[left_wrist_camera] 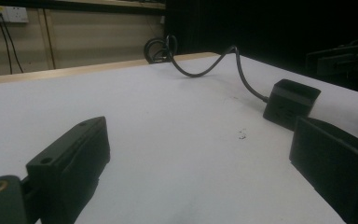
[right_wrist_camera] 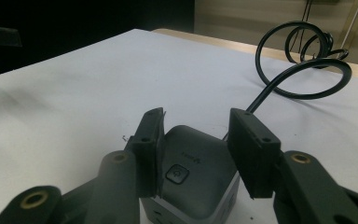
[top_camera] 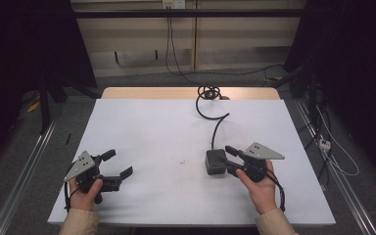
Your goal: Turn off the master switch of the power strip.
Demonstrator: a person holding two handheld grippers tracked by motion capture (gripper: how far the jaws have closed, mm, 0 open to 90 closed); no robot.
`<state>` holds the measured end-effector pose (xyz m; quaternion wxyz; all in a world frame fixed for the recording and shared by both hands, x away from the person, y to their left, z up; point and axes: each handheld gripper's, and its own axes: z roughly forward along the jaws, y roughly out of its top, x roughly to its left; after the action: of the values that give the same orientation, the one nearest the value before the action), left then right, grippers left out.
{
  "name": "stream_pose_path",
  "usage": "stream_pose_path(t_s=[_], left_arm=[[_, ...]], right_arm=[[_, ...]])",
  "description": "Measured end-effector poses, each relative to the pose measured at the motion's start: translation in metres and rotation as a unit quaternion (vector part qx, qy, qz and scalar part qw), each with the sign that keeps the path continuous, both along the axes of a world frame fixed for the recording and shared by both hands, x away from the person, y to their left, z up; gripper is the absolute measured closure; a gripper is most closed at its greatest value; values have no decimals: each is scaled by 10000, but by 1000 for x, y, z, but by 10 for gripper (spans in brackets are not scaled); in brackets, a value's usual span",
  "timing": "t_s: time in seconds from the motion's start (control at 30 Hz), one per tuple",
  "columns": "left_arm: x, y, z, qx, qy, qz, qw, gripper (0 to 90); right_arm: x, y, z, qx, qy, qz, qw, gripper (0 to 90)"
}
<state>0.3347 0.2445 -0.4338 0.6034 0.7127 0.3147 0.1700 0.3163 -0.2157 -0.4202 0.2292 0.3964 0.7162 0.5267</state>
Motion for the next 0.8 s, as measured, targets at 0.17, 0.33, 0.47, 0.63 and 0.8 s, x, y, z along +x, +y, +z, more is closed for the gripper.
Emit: stream_pose_path(t_s=[0.17, 0.33, 0.47, 0.63, 0.8], left_arm=[[0, 0, 0, 0, 0, 2, 10000, 49], [0, 0, 0, -3, 1, 4, 10000, 49], [0, 0, 0, 10, -16, -7, 10000, 49], [0, 0, 0, 11, -17, -6, 10000, 49], [0, 0, 0, 14, -17, -4, 10000, 49]], right_arm=[[1, 1, 0, -6, 37, -17, 10000, 602], [2, 1, -1, 9, 55, 30, 10000, 637], [3, 1, -1, 37, 70, 48, 10000, 656], [3, 1, -2, 24, 66, 75, 9999, 671], [4, 2, -2, 37, 75, 113, 9999, 701]])
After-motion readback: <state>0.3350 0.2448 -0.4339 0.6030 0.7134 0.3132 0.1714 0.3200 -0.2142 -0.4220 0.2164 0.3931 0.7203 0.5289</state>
